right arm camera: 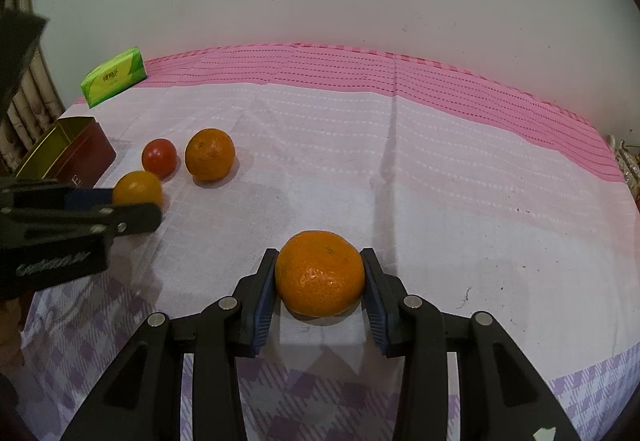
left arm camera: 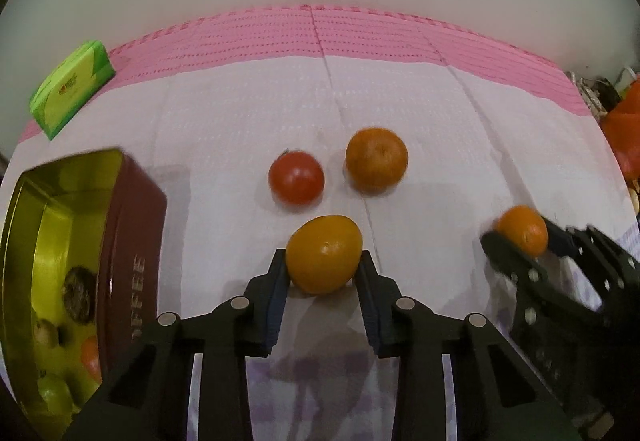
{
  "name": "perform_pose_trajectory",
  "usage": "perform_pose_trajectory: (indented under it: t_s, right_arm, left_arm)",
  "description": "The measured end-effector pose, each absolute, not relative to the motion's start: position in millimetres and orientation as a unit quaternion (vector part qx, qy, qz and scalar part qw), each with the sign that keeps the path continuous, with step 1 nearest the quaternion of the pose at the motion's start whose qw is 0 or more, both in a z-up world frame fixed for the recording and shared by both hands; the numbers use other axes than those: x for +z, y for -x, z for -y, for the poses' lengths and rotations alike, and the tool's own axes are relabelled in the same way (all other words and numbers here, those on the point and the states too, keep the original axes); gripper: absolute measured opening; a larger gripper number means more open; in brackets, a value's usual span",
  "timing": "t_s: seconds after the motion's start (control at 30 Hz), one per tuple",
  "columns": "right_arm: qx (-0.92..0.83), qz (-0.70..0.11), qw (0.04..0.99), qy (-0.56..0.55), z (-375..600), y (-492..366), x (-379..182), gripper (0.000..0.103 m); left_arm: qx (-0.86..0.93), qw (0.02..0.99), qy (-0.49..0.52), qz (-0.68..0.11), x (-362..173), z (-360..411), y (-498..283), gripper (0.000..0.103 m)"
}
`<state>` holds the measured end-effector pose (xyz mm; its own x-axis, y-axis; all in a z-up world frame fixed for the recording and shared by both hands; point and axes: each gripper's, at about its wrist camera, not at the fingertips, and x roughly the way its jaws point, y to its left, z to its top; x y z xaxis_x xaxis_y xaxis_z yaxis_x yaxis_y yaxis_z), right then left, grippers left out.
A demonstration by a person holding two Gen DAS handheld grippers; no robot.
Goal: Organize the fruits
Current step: 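Carry the orange into the tin and open the left tool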
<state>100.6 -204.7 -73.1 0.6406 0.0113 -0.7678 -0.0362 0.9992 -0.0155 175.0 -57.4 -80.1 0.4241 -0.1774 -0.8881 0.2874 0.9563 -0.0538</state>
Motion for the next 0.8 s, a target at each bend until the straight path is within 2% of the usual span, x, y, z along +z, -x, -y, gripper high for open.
perform_pose_trajectory:
  t_s: [0.17,0.57,0.8]
  right_arm:
    - [0.013,-0.424,0.906,0.015,205,-101,-73,0.038]
    - [0.013,-0.424,0.906,0.015,205,-101,-73,0.038]
    - [0.013,-0.423,0.906,0.016,205,-101,-73,0.038]
  left_arm:
    - [-0.131,0.839,-0.054,-0.525,-75,44,-156,0.034]
    - [-0.088,0.869,-0.037,-0.486,-19,-28,-124,0.034]
    - [-0.027,0.864,-0.022,-0.501,-23,-90,-125,0.034]
